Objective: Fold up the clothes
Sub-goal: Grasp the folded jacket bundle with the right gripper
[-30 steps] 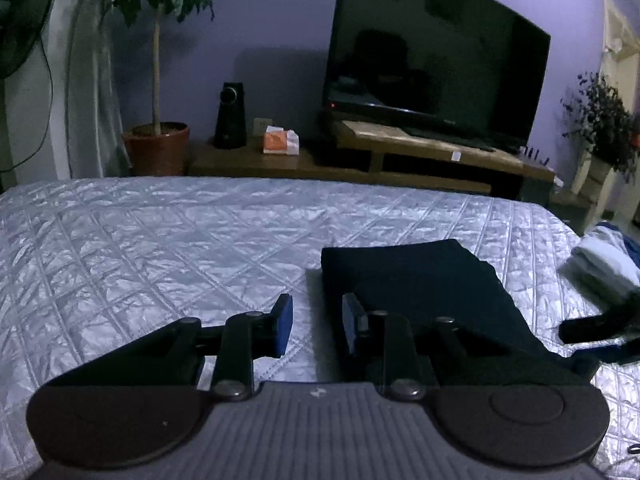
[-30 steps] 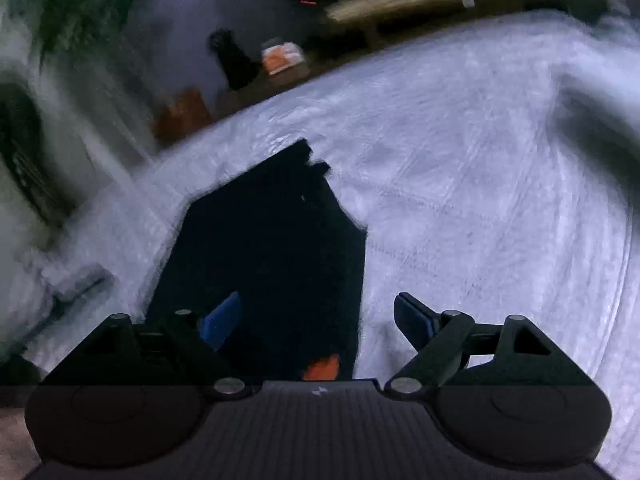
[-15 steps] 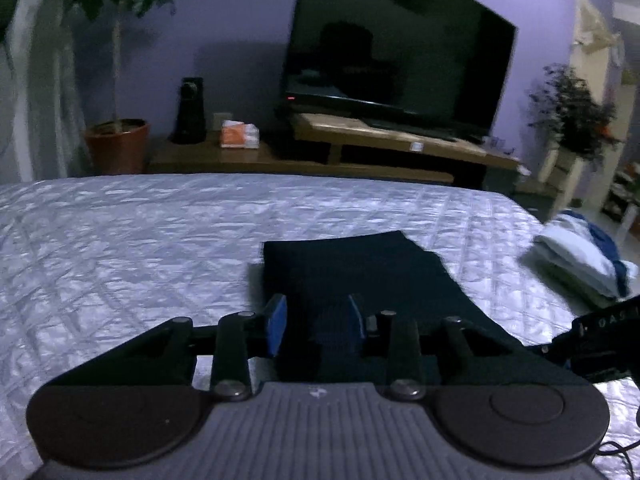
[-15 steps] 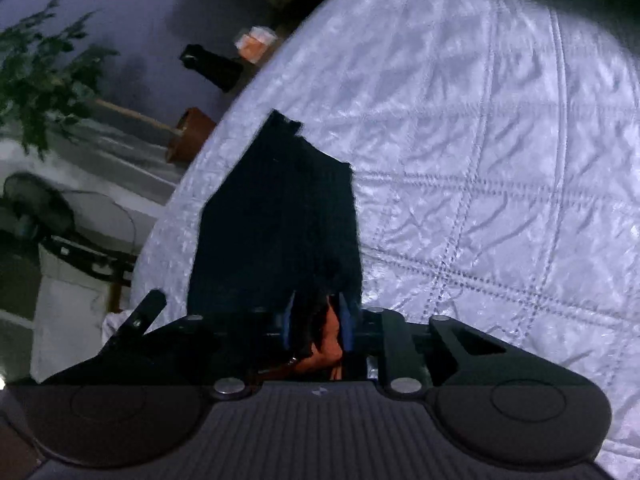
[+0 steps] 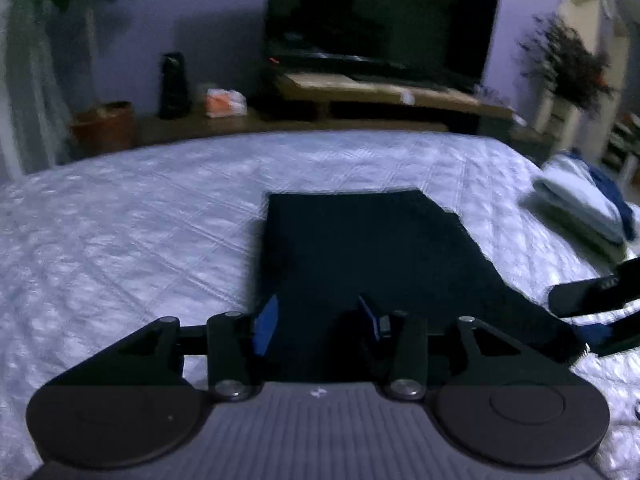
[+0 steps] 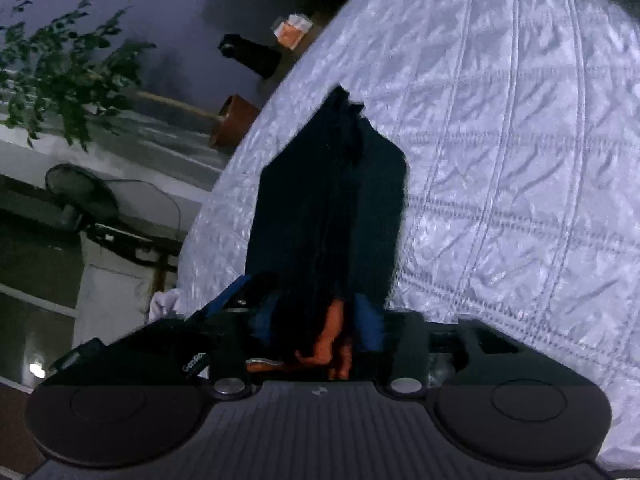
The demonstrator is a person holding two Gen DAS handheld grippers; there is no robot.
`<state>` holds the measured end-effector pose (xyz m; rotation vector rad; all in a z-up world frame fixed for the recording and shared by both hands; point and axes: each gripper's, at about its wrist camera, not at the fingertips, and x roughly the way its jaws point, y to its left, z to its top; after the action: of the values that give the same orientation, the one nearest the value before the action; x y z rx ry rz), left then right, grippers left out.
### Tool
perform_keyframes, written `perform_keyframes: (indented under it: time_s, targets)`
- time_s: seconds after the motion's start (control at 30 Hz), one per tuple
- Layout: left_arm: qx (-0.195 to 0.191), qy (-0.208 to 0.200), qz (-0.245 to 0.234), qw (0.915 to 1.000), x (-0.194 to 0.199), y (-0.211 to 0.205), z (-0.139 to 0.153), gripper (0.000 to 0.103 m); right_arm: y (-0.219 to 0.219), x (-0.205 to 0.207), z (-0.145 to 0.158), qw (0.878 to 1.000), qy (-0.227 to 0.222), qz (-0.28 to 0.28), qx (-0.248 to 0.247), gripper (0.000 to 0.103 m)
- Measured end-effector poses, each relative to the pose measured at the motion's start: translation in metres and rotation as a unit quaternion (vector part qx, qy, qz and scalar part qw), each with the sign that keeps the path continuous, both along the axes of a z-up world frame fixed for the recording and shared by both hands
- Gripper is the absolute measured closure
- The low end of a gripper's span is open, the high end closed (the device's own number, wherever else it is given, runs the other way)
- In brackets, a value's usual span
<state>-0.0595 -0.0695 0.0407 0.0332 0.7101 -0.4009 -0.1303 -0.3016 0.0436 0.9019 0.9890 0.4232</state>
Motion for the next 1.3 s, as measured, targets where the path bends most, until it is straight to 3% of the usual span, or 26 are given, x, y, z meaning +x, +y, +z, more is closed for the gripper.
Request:
perform_keyframes:
  time_s: [0.1, 0.2, 0.23, 0.3, 0.43, 0.5, 0.53, 0.6, 0.7, 0.9, 1.07, 1.2, 1.3]
  targets:
    - [-0.03, 0.016, 0.013, 0.9994, 0.008, 0.02, 0.001, 0.063, -0.013, -0.005, 0.001, 1.0, -0.008, -0.02, 0.013, 0.035]
    - [-0.073, 0.016, -0.062, 0.9953, 0.0, 0.024, 0.007, 0.066, -0.008, -0.004, -0.007, 1.0, 0.002, -0.003, 0.022, 0.035]
    - [-0.076, -0.004, -0.095, 0.9925, -0.009, 0.023, 0.012, 0.066, -0.005, -0.003, -0.011, 1.0, 0.009, 0.004, 0.023, 0.035]
    - [-0.086, -0.033, -0.173, 0.9806, -0.029, 0.02, 0.021, 0.061, 0.0, 0.0, -0.02, 0.999, 0.021, 0.013, 0.028, 0.035]
    - [-0.087, -0.02, -0.299, 0.9502, -0.058, 0.009, 0.02, 0.062, 0.001, 0.007, -0.033, 0.998, 0.028, 0.006, 0.052, 0.039]
    - [-0.067, 0.002, -0.322, 0.9442, -0.063, 0.001, 0.012, 0.062, -0.002, 0.01, -0.036, 0.998, 0.029, 0.002, 0.063, 0.057]
    - [-0.057, 0.013, -0.334, 0.9409, -0.065, -0.004, 0.008, 0.062, -0.004, 0.011, -0.038, 0.997, 0.031, -0.001, 0.069, 0.06]
    - [-0.024, 0.031, -0.337, 0.9406, -0.063, -0.014, -0.004, 0.062, -0.006, 0.012, -0.041, 0.997, 0.033, -0.002, 0.072, 0.066]
    - [-0.009, 0.044, -0.348, 0.9365, -0.063, -0.026, -0.013, 0.06, -0.004, 0.013, -0.041, 0.998, 0.031, 0.009, 0.06, 0.069]
    - [-0.008, 0.056, -0.341, 0.9384, -0.061, -0.036, -0.024, 0.059, 0.006, 0.011, -0.027, 0.998, 0.011, 0.039, 0.037, 0.08]
    - [-0.005, 0.061, -0.337, 0.9395, -0.057, -0.038, -0.023, 0.054, 0.024, -0.006, -0.018, 0.996, 0.012, 0.082, 0.029, 0.082]
    - [-0.006, 0.066, -0.342, 0.9375, -0.058, -0.037, -0.019, 0.057, 0.022, -0.011, -0.012, 0.997, 0.008, 0.082, 0.011, 0.082]
    - [-0.022, 0.088, -0.363, 0.9272, -0.057, -0.025, -0.015, 0.056, 0.027, -0.007, -0.015, 0.993, 0.02, 0.11, -0.025, 0.08]
